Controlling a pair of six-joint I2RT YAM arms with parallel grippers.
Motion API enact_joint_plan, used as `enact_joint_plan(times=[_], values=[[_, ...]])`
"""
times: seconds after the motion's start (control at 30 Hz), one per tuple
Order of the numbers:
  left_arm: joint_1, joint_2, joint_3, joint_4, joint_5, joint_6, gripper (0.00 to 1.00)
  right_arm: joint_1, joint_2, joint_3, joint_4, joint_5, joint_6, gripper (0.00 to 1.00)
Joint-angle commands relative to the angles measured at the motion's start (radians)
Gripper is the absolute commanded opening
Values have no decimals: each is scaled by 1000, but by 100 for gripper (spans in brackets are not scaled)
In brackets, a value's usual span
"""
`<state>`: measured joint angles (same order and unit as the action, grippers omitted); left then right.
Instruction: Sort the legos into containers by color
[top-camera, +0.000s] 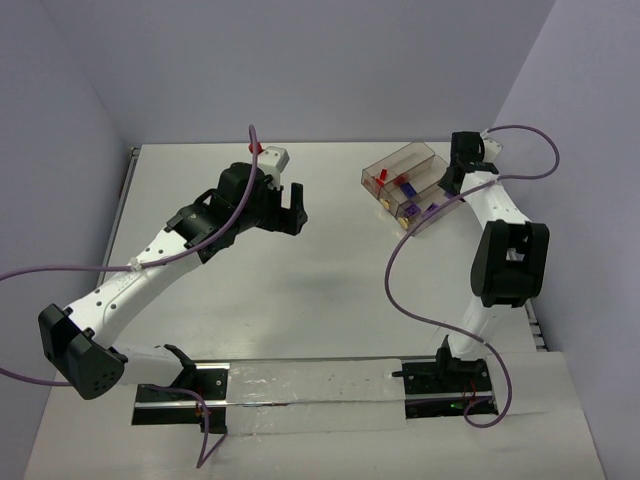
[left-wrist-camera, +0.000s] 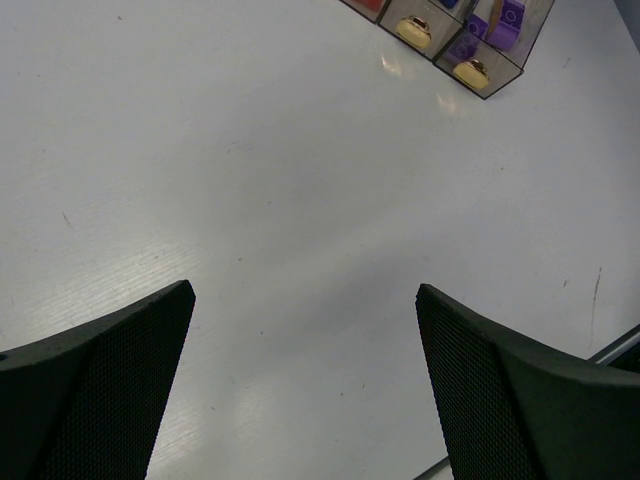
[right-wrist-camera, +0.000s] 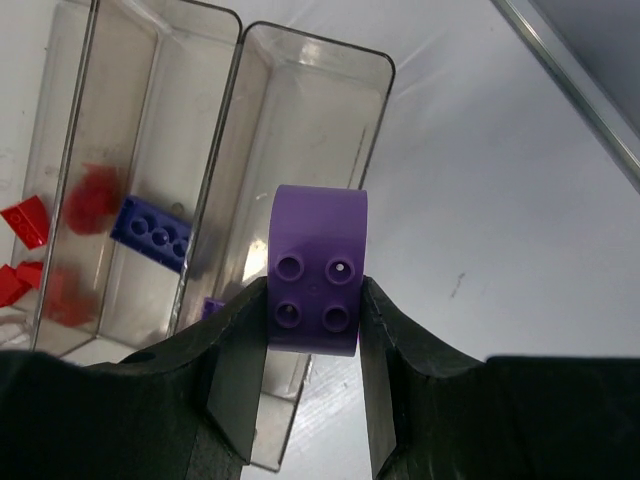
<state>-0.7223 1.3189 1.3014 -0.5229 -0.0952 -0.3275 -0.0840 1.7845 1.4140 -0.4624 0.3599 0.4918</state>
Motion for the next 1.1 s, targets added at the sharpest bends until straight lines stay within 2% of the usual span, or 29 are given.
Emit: enact_joint_plan(times=[0.0, 0.13, 0.17, 0.2, 0.27, 0.37, 0.5, 0.7, 0.9, 1.07], values=[[6, -26, -1, 5, -8, -12, 99, -13, 58, 88, 30, -19, -14, 21], [7, -23, 5, -4, -9, -10, 99, -11, 94, 123, 30, -40, -12, 23], [6, -23, 6, -4, -8, -10, 99, -11, 103, 129, 29, -43, -10, 26], [6, -23, 6, -4, -8, -9, 99, -11, 109, 134, 28, -45, -10, 32], [6, -20, 7, -9, -8, -8, 99, -11, 125, 157, 17, -45, -11, 51], [6, -20, 6, -9, -6, -8, 99, -11, 133, 172, 14, -54, -14, 68], [6, -13, 10, -12, -3, 2, 99, -11, 132, 188, 0, -61, -18, 79], [7, -17, 19, -15, -22, 4, 99, -12, 32, 157, -8, -95, -4, 81], [7, -23, 21, 5, -29, -19, 99, 0, -205, 38, 4, -139, 13, 90], [14, -23, 41, 14, -42, -35, 99, 25, -442, -123, 5, -169, 13, 91]])
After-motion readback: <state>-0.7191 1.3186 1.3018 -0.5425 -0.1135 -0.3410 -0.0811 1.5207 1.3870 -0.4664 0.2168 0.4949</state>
